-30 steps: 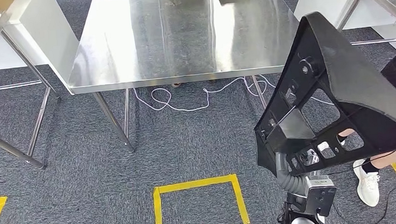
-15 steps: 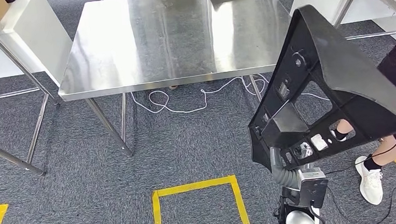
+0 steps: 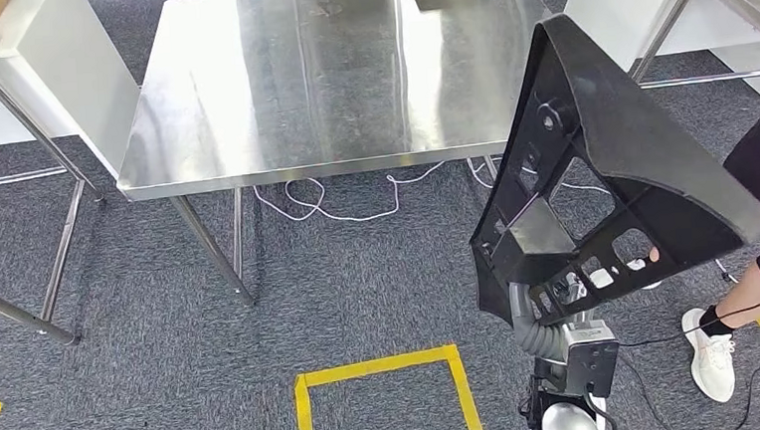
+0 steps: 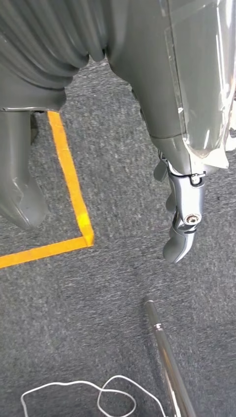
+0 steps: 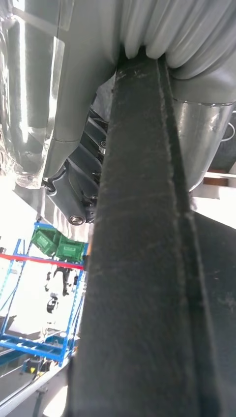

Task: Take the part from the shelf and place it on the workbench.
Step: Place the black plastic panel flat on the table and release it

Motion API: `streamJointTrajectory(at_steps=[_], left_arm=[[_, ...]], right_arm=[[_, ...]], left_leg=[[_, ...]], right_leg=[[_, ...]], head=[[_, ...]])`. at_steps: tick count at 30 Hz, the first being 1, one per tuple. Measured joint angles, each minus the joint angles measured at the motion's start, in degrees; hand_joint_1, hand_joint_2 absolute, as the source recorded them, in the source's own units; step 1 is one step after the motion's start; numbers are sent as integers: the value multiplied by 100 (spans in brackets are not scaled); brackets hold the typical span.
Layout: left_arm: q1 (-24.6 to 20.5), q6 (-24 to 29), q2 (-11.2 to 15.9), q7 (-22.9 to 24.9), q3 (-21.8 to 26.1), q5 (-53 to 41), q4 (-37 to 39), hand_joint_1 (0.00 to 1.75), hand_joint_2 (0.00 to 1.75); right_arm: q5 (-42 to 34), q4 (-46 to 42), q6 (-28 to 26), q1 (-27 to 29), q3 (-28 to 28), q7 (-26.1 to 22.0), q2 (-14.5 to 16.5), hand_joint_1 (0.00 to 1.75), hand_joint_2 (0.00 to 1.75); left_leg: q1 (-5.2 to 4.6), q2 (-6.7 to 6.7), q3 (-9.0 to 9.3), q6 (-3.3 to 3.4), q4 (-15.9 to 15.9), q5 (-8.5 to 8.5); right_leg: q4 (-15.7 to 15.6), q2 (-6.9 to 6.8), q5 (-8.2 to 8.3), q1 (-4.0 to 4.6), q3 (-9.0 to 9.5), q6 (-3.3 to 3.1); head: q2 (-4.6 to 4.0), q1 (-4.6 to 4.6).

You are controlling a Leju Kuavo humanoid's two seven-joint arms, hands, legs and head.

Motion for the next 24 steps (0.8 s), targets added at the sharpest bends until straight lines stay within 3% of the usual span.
streamJointTrajectory(at_steps=[1, 2, 4, 6, 7, 10, 12, 15, 17, 19, 21, 24], left_arm=[[6, 1, 1, 0, -2, 3, 1, 0, 175], [11, 1, 1, 0, -8, 7, 3, 0, 175], [18, 1, 0, 0, -27, 11, 5, 0, 175], [17, 2, 1, 1, -38, 20, 7, 0, 175], [18, 3, 2, 1, -38, 24, 7, 0, 175], [24, 10, 5, 1, -39, 34, 5, 0, 175], [25, 11, 7, 0, -47, 40, 2, 0, 175], [69, 11, 14, 0, -59, 61, 1, 0, 175], [106, 8, 17, 0, -60, 77, 1, 0, 175], [114, 3, 21, 0, -60, 85, 1, 0, 175], [107, -1, 28, 0, -61, 89, 1, 0, 175], [105, -2, 34, -1, -62, 90, -1, 0, 175]], right_arm=[[5, 11, 0, 4, 1, 4, -3, 175, 175], [10, 21, 2, 2, 2, 7, -7, 175, 175], [23, 34, 6, -15, 5, 10, -11, 175, 175], [28, 42, 9, -30, 8, 11, -13, 175, 175], [30, 45, 9, -31, 8, 11, -15, 175, 175], [34, 47, 9, -22, 12, 15, -20, 175, 175], [43, 47, 9, -20, 25, 13, -20, 175, 175], [62, 47, 9, 21, 48, 5, -18, 175, 175], [69, 47, 9, 64, 54, 4, -18, 175, 175], [72, 47, 9, 87, 63, 4, -18, 175, 175], [79, 46, 9, 88, 83, 2, -18, 175, 175], [86, 44, 9, 87, 109, -4, -16, 175, 175]], left_leg=[[-9, -4, 26, 10, 2, -27], [-17, -12, 65, 9, 4, -58], [-24, -26, 166, -16, 7, -136], [-52, -32, 241, -67, 19, -217], [-64, -34, 253, -93, 25, -245], [-39, -26, 262, -178, 56, -316], [-8, -16, 145, -250, 349, -478], [34, -10, -451, -338, 1379, -828], [59, -8, -700, -360, 1601, -728], [75, -7, -529, -335, 1034, -275], [57, -13, -239, -283, 381, 9], [-5, -20, -109, -171, 121, -35]], right_leg=[[140, 0, 33, 1, -145, 25], [39, -1, 170, 1, -166, 69], [-712, -22, 623, 0, 77, 150], [-1324, -46, 927, 20, 333, 133], [-1416, -50, 964, 30, 376, 89], [-1438, -19, 939, 22, 417, -36], [-1465, -8, 908, -13, 480, -124], [-1469, 0, 833, -10, 566, -223], [-1468, 20, 773, -6, 631, -232], [-1470, 39, 698, -6, 733, -203], [-1476, 48, 621, 16, 803, -149], [-1468, 53, 590, 49, 863, -44]], head=[[0, 1], [0, 2], [0, 4], [0, 4], [0, 0], [1, -6], [1, -19], [1, -33], [1, -35], [0, -34], [1, -29], [1, -25]])
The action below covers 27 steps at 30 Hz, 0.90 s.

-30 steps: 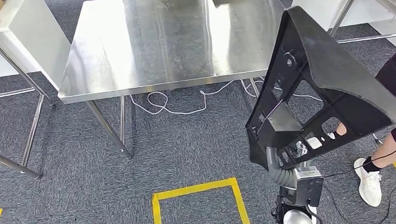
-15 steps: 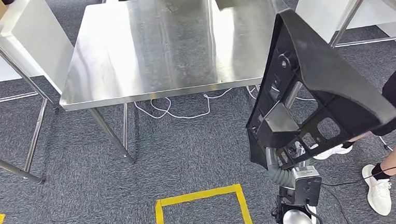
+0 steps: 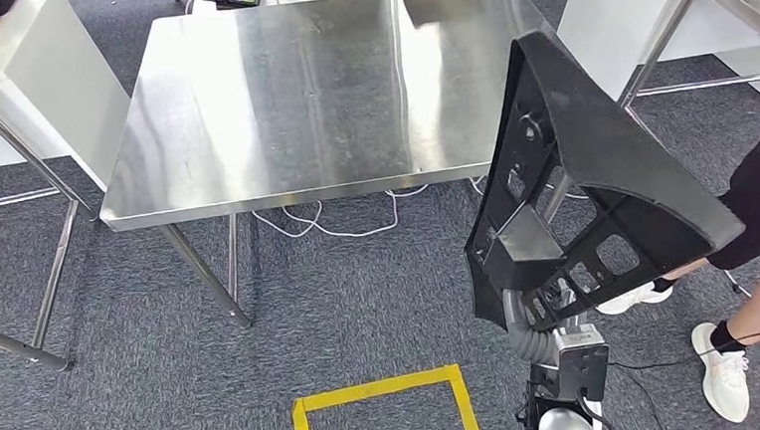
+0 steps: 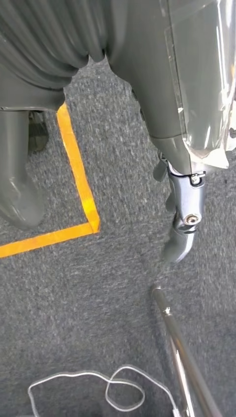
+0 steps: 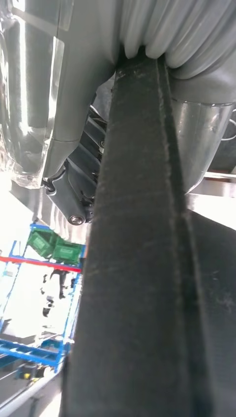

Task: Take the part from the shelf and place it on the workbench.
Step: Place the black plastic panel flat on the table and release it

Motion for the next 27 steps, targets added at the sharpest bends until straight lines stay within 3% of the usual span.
streamJointTrajectory(at_steps=[2, 3, 7, 8, 9, 11, 12, 14, 15, 17, 18, 20, 22, 23, 24, 25, 26, 27], left_arm=[[4, 2, -1, 0, 0, 2, -1, 0, 175], [4, 5, -1, 0, 1, 4, -2, 0, 175], [15, 45, -1, 1, 5, 11, -2, 0, 175], [25, 56, -2, 1, 6, 13, -2, 0, 175], [36, 66, -5, 1, 6, 14, -2, 0, 175], [51, 92, -12, 1, 6, 17, -1, 0, 175], [54, 105, -13, 0, 9, 20, -1, 0, 175], [64, 120, -13, 1, 17, 27, 1, 0, 175], [71, 125, -13, 1, 22, 29, 1, 0, 175], [81, 135, -14, 1, 26, 32, -6, 0, 175], [81, 139, -17, 0, 26, 28, -14, 0, 175], [85, 145, -22, 0, 25, 20, -27, 0, 175], [106, 150, -20, 1, 26, 15, -31, 0, 175], [119, 152, -19, 1, 26, 15, -31, 0, 175], [129, 153, -19, 1, 26, 15, -31, 0, 175], [134, 154, -19, 1, 26, 15, -31, 0, 175], [136, 154, -18, 1, 26, 15, -32, 0, 175], [136, 155, -15, 1, 27, 15, -33, 0, 175]], right_arm=[[5, -1, 2, 6, 16, -2, -4, 175, 175], [8, -2, 3, -1, 23, -3, -7, 175, 175], [20, 13, 14, -6, 33, 0, -14, 175, 175], [26, 22, 21, 0, 34, 2, -16, 175, 175], [34, 30, 32, 2, 37, 3, -19, 175, 175], [55, 39, 66, -1, 47, 3, -19, 175, 175], [66, 49, 84, -7, 56, 4, -19, 175, 175], [86, 69, 105, -9, 71, 6, -16, 175, 175], [93, 78, 108, -10, 75, 7, -15, 175, 175], [101, 83, 109, -15, 80, 7, -10, 175, 175], [104, 85, 109, -26, 81, 7, -7, 175, 175], [112, 87, 109, -38, 86, 4, 1, 175, 175], [118, 98, 109, -28, 90, 3, 7, 175, 175], [118, 106, 109, -20, 90, 3, 7, 175, 175], [118, 113, 109, -13, 90, 3, 7, 175, 175], [119, 117, 109, -9, 90, 2, 7, 175, 175], [120, 118, 109, -8, 91, -1, 8, 175, 175], [125, 120, 109, -8, 93, -5, 10, 175, 175]], left_leg=[[-4, -4, 74, 89, -57, -14], [-2, -3, 125, 130, -75, -24], [-15, 0, 244, 210, -91, -119], [-18, -4, 282, 209, -90, -156], [-19, -9, 335, 199, -89, -197], [-18, -17, 448, 162, -91, -296], [-20, -18, 498, 134, -88, -343], [-27, -11, 536, 63, -78, -414], [-28, -4, 556, 35, -65, -431], [-18, 12, 533, -12, 60, -448], [-11, 16, 448, -34, 231, -468], [11, 18, 83, -93, 826, -617], [29, 17, -387, -137, 1417, -838], [33, 17, -544, -141, 1516, -839], [33, 17, -606, -134, 1431, -715], [31, 17, -560, -112, 1149, -470], [24, 16, -451, -74, 769, -188], [1, 16, -351, -35, 470, -10]], right_leg=[[105, -8, -34, 5, 2, 56], [267, -15, -103, -2, -82, 68], [1508, -29, -473, -29, -899, 66], [1598, -29, -445, -32, -1024, 86], [1475, -32, -317, -34, -1042, 121], [776, -60, 122, -43, -846, 201], [442, -87, 247, -37, -753, 191], [130, -133, 353, 2, -646, 81], [123, -135, 323, 15, -630, 4], [98, -114, 346, -19, -539, -79], [86, -106, 317, -39, -478, -125], [68, -100, 238, -43, -366, -204], [69, -85, 146, -28, -268, -237], [69, -72, 97, -20, -209, -237], [69, -59, 46, -14, -141, -234], [68, -49, -8, -8, -64, -228], [63, -43, -64, -4, -3, -219], [53, -40, -110, 4, 63, -206]], head=[[-1, 1], [0, 6], [0, 20], [0, 23], [1, 25], [1, 29], [0, 26], [0, 13], [0, 8], [0, 6], [1, 8], [0, -2], [-1, -5], [0, -5], [-1, -6], [0, -5], [0, -5], [0, 5]])
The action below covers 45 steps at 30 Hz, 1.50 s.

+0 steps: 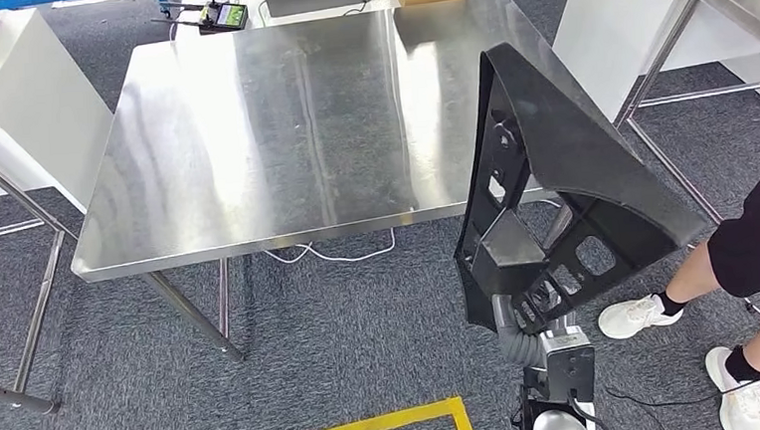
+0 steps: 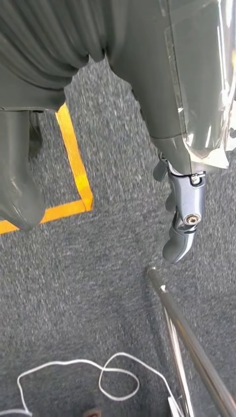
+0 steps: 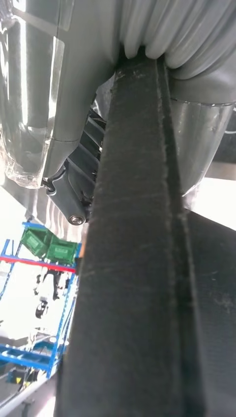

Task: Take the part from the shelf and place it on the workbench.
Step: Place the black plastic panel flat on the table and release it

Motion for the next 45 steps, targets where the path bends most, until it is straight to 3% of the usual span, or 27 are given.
streamJointTrajectory(at_steps=[1, 3, 6, 7, 9, 11, 12, 13, 15, 16, 18, 19, 21, 23, 25, 27, 28, 31, 33, 35, 37, 38, 41, 42, 43, 45], left_arm=[[-2, 1, 2, -1, -1, -3, -4, 0, 175], [5, 2, 8, 0, 1, -8, -14, 0, 175], [12, -2, 8, -1, 4, -12, -25, 0, 175], [1, -8, 6, -2, 4, -14, -27, 0, 175], [-20, -27, 2, -2, 4, -15, -32, 0, 175], [-20, -43, -1, -1, 4, -15, -34, 0, 175], [-16, -46, -2, -1, 4, -15, -34, 0, 175], [-14, -48, -4, -1, 4, -15, -34, 0, 175], [-15, -54, -8, -1, 4, -16, -34, 0, 175], [-20, -63, -7, -1, 5, -17, -34, 0, 175], [-33, -92, -2, 0, 5, -27, -34, 0, 175], [-49, -107, 0, 0, 5, -38, -34, 0, 175], [-104, -139, -1, -1, 1, -64, -34, 0, 175], [-165, -165, -3, -1, -6, -81, -29, 0, 175], [-192, -185, -2, -1, -10, -92, -8, 0, 175], [-206, -214, 2, -1, -26, -108, 19, 0, 175], [-222, -228, 4, -1, -39, -115, 31, 0, 175], [-294, -255, 22, 0, -72, -121, 69, 0, 175], [-332, -264, 40, -1, -84, -121, 94, 0, 175], [-356, -268, 50, -1, -96, -121, 113, 0, 175], [-386, -272, 52, -1, -124, -122, 134, 0, 175], [-408, -273, 52, -1, -142, -122, 148, 0, 175], [-462, -281, 52, -1, -190, -124, 194, 0, 175], [-469, -288, 51, -1, -204, -125, 213, 0, 175], [-481, -295, 49, -1, -220, -126, 240, 0, 175], [-547, -303, 42, -1, -243, -127, 328, 0, 175]], right_arm=[[8, 1, 0, -1, 1, -5, 2, 175, 175], [42, 5, 0, 9, 9, -16, 12, 175, 175], [147, 8, -4, 19, 27, -33, 17, 175, 175], [187, 9, -8, 7, 31, -37, 15, 175, 175], [255, 10, -14, -6, 43, -39, 13, 175, 175], [287, 19, -16, 7, 59, -39, 11, 175, 175], [293, 25, -16, 14, 65, -39, 11, 175, 175], [302, 29, -17, 17, 70, -39, 10, 175, 175], [349, 38, -26, 16, 78, -38, 10, 175, 175], [391, 50, -34, 9, 85, -34, 11, 175, 175], [505, 84, -67, -19, 115, -21, 12, 175, 175], [567, 101, -91, -52, 137, -14, 13, 175, 175], [718, 131, -138, -145, 213, -2, 20, 175, 175], [933, 167, -182, -263, 331, 43, 35, 175, 175], [1272, 247, -275, -392, 489, 167, 58, 175, 175], [1697, 373, -379, -541, 658, 347, 73, 175, 175], [1901, 440, -412, -621, 738, 440, 76, 175, 175], [2325, 628, -434, -865, 973, 638, 89, 175, 175], [2500, 737, -449, -1003, 1105, 714, 109, 175, 175], [2674, 835, -459, -1142, 1226, 764, 126, 175, 175], [2808, 948, -459, -1342, 1357, 784, 147, 175, 175], [2852, 1007, -459, -1458, 1420, 797, 165, 175, 175], [2983, 1184, -465, -1698, 1568, 844, 210, 175, 175], [3075, 1247, -473, -1750, 1613, 869, 214, 175, 175], [3231, 1328, -488, -1829, 1674, 923, 221, 175, 175], [3696, 1570, -525, -2115, 1866, 1128, 266, 175, 175]], left_leg=[[-31, -2, 76, 43, -231, 73], [-96, -17, 140, 138, -374, 46], [-84, -27, 367, 252, -545, 80], [-70, -27, 452, 275, -579, 68], [-64, -32, 538, 303, -606, 5], [-64, -40, 619, 300, -605, -84], [-63, -47, 683, 289, -604, -137], [-61, -55, 765, 274, -604, -198], [-55, -65, 925, 226, -603, -331], [-57, -69, 988, 196, -596, -393], [-67, -61, 1042, 125, -580, -487], [-70, -51, 1063, 99, -569, -512], [-52, -27, 994, 54, -411, -520], [-20, -14, 686, -5, 106, -556], [6, -9, 185, -74, 790, -751], [22, -7, -206, -107, 1066, -873], [26, -7, -267, -99, 940, -770], [-8, 4, -88, 20, -27, -21], [-63, -1, -3, 109, -368, 180], [-83, -18, 89, 168, -453, 175], [-59, -19, 250, 216, -543, 171], [-44, -20, 317, 235, -572, 163], [-30, -35, 403, 266, -581, 96], [-24, -49, 434, 258, -579, 66], [-16, -63, 472, 242, -576, 32], [0, -76, 555, 188, -568, -42]], right_leg=[[-17, 5, -37, 1, 38, 20], [-53, 11, -68, 14, 97, 87], [70, 9, -102, 45, 142, 172], [278, 8, -159, 37, 33, 173], [965, 5, -363, 15, -411, 155], [1482, 3, -515, -5, -868, 190], [1476, 1, -473, -18, -970, 241], [1275, -2, -325, -33, -980, 312], [572, -30, 183, -67, -833, 444], [296, -59, 344, -68, -776, 445], [111, -102, 484, -47, -721, 321], [102, -105, 453, -36, -701, 237], [80, -85, 448, -61, -619, 145], [59, -72, 393, -81, -517, 66], [57, -54, 311, -66, -430, 1], [56, -23, 220, -51, -326, -16], [55, -11, 173, -44, -264, -16], [39, 2, 31, -13, -98, 12], [27, 5, -16, 9, -42, 60], [50, 6, -5, 39, 13, 131], [277, 2, -38, 48, -66, 177], [525, -1, -103, 42, -204, 174], [1496, -3, -421, 9, -891, 149], [1628, -4, -470, -6, -1059, 171], [1552, -5, -408, -24, -1128, 229], [920, -15, 21, -69, -1041, 394]], head=[[0, 7], [1, 17], [0, 5], [0, 5], [1, 10], [1, 13], [0, 15], [0, 15], [0, 20], [0, 17], [0, 0], [0, -13], [0, -34], [0, -44], [0, -48], [0, -47], [0, -50], [0, -41], [0, -36], [1, -34], [1, -30], [1, -26], [1, -24], [1, -24], [1, -21], [1, -20]])
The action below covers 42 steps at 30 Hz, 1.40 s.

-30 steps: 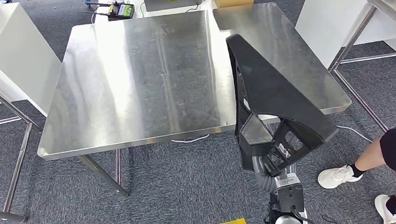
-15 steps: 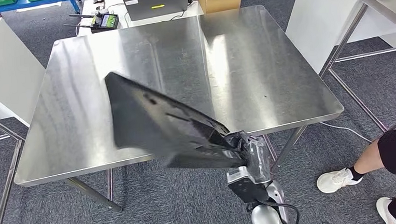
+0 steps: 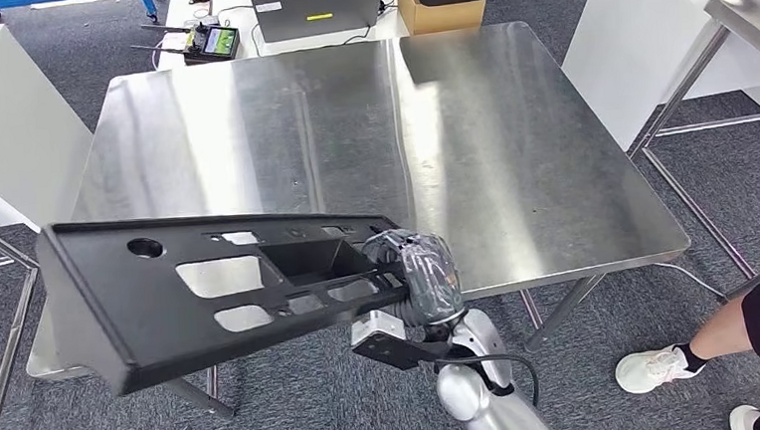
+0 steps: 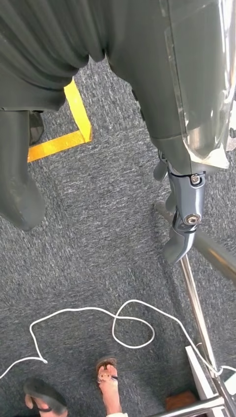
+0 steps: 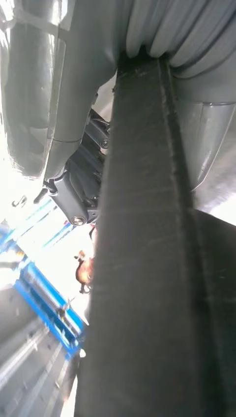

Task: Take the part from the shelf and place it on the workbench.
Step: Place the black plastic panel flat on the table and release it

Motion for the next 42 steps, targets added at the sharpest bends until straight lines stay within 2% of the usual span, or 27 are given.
streamJointTrajectory(at_steps=[1, 2, 3, 4, 5, 6, 8, 13, 15, 18, 20, 26, 32, 41, 42], left_arm=[[-59, -1, -4, 0, -10, 0, 57, 0, 175], [-118, 0, -7, -1, -19, 0, 107, 0, 175], [-170, 0, -10, 1, -35, 1, 147, 0, 175], [-209, 0, -10, 1, -54, 3, 178, 0, 175], [-235, 0, -12, 1, -72, 7, 202, 0, 175], [-258, -3, -14, 1, -87, 9, 225, 0, 175], [-298, -10, -24, 0, -101, 17, 271, 0, 175], [-382, 46, -33, 0, -106, 63, 339, 0, 175], [-408, 77, -38, 0, -104, 93, 373, 0, 175], [-424, 85, -48, 0, -90, 137, 416, 0, 175], [-422, 89, -50, 0, -71, 167, 447, 0, 175], [-419, 141, -50, 0, 114, 231, 592, 0, 175], [-421, 149, -50, 0, 220, 232, 655, 0, 175], [-413, 180, -45, 0, 438, 225, 701, 0, 175], [-412, 185, -44, 0, 462, 203, 702, 0, 175]], right_arm=[[283, 163, -16, -193, 131, 129, 46, 175, 175], [548, 325, -25, -385, 263, 247, 101, 175, 175], [815, 496, -21, -561, 407, 369, 174, 175, 175], [1072, 666, -6, -710, 546, 498, 253, 175, 175], [1332, 841, 23, -859, 681, 638, 340, 175, 175], [1585, 1026, 66, -1006, 818, 786, 432, 175, 175], [1988, 1440, 189, -1343, 1067, 1064, 605, 175, 175], [2748, 2597, 422, -2081, 1453, 1784, 964, 175, 175], [2873, 3146, 548, -2361, 1505, 2069, 1091, 175, 175], [2943, 4034, 802, -2820, 1483, 2488, 1193, 175, 175], [2972, 4530, 896, -3065, 1423, 2771, 1182, 175, 175], [2930, 5410, 918, -3442, 1076, 3330, 953, 175, 175], [2964, 5709, 922, -3554, 927, 3435, 813, 175, 175], [3168, 5919, 1038, -3592, 774, 3919, 599, 175, 175], [3184, 5935, 1038, -3592, 755, 3937, 570, 131, 131]], left_leg=[[-3, 2, 37, -37, 18, -44], [-8, 4, 50, -76, 29, -84], [-16, 9, 58, -115, 34, -117], [-22, 10, 52, -141, 53, -143], [-19, 17, 42, -125, 52, -142], [-12, 27, 42, -100, 55, -136], [0, 50, 49, -34, 43, -114], [18, 73, 99, -33, -46, -139], [26, 75, 104, -61, -55, -148], [36, 74, 105, -180, -60, -142], [37, 74, 104, -225, -60, -132], [13, 76, 100, -240, -46, -123], [-10, 77, 100, -226, -42, -131], [-13, 77, 99, -218, -42, -138], [-13, 77, 100, -217, -41, -138]], right_leg=[[-380, -14, 254, -11, 68, 56], [-655, -27, 430, -14, 144, 37], [-824, -35, 556, -11, 184, -18], [-870, -43, 601, -12, 201, -93], [-877, -37, 630, -15, 226, -153], [-891, -30, 671, -18, 223, -169], [-900, -13, 680, -4, 224, -179], [-902, -1, 649, 30, 228, -230], [-902, -2, 643, 45, 231, -246], [-901, -3, 649, 60, 233, -265], [-901, -5, 657, 64, 233, -277], [-903, -8, 670, 46, 243, -286], [-907, -8, 669, 30, 244, -283], [-914, -9, 669, 23, 246, -282], [-914, -9, 669, 21, 246, -282]], head=[[-1, 1], [-1, 5], [-1, -2], [-1, -3], [-1, -8], [0, -16], [1, -18], [-1, -17], [-1, -17], [-1, -16], [-1, -13], [-1, -12], [-1, -13], [-1, -13], [-1, -13]])
